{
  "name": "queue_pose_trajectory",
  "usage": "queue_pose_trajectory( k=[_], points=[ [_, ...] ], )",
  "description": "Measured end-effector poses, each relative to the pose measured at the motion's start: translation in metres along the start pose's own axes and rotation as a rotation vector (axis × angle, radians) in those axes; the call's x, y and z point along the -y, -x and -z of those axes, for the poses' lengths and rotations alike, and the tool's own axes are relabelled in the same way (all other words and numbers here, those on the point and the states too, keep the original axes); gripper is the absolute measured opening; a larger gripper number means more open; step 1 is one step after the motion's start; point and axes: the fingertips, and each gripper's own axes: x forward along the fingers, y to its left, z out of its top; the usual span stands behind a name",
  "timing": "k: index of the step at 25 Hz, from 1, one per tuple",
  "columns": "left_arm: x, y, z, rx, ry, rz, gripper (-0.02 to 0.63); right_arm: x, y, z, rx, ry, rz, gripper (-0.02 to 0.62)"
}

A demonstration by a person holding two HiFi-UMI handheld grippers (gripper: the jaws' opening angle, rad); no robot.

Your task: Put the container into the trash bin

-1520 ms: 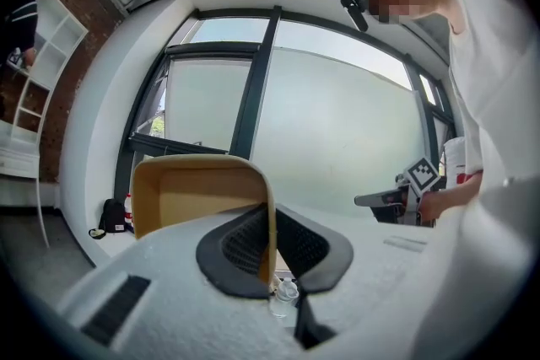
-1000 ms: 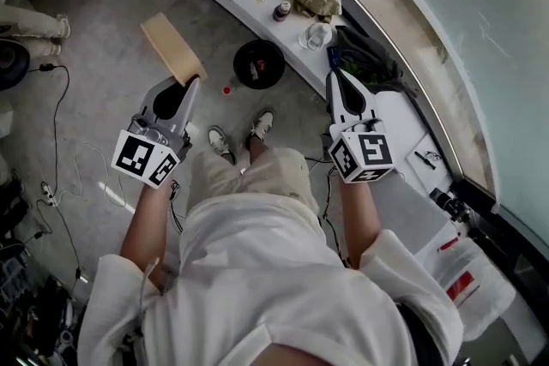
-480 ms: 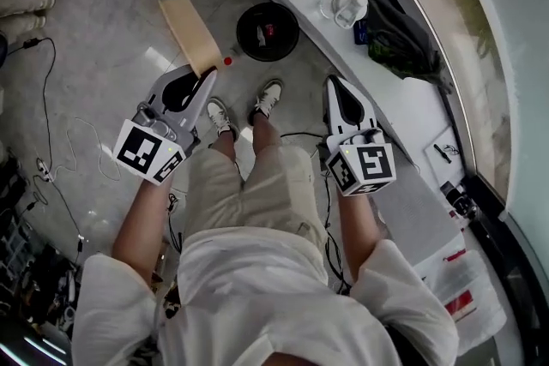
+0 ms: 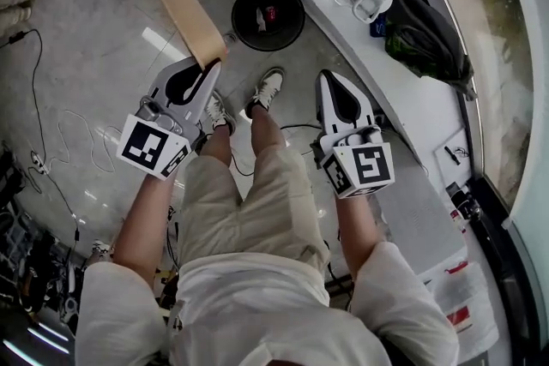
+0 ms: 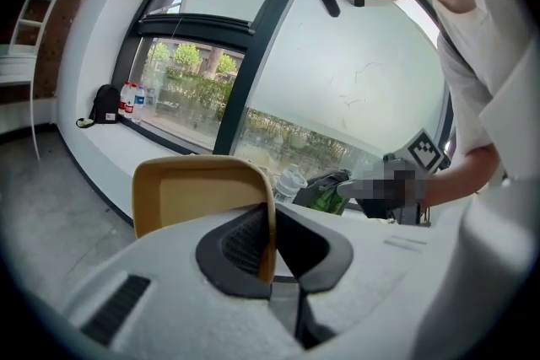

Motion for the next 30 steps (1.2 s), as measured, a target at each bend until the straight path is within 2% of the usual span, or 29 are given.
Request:
queue_pose_trajectory(
  k=[7, 14, 19, 23, 30],
  points=[
    [-0.005, -0.054, 0.055, -0.058, -0.006, 0.058, 0.020, 0.034, -0.037, 0.041, -0.014, -0.028, 0.038, 0.002],
    [-0.002, -0.104, 0.108, -0.149, -0.008, 0.111, 0.021, 0.049, -0.051, 0.054, -0.019, -0.024, 0.048, 0.002],
    [-0.001, -0.118, 0.139, -0.203, -0.049, 0.144, 0.021, 0.053, -0.057, 0.062, -0.031, -0.009, 0.044, 0.002],
    [-0.004, -0.130, 0.160, -0.227, -0.050, 0.167, 0.020, 0.054, -0.067, 0.071, -0.038, 0.004, 0.039, 0.002],
    [0.002, -0.153, 0.195, -0.286, -0.105, 0.244, 0.020, 0.051, -0.081, 0.080, -0.051, 0.017, 0.047, 0.002]
  ],
)
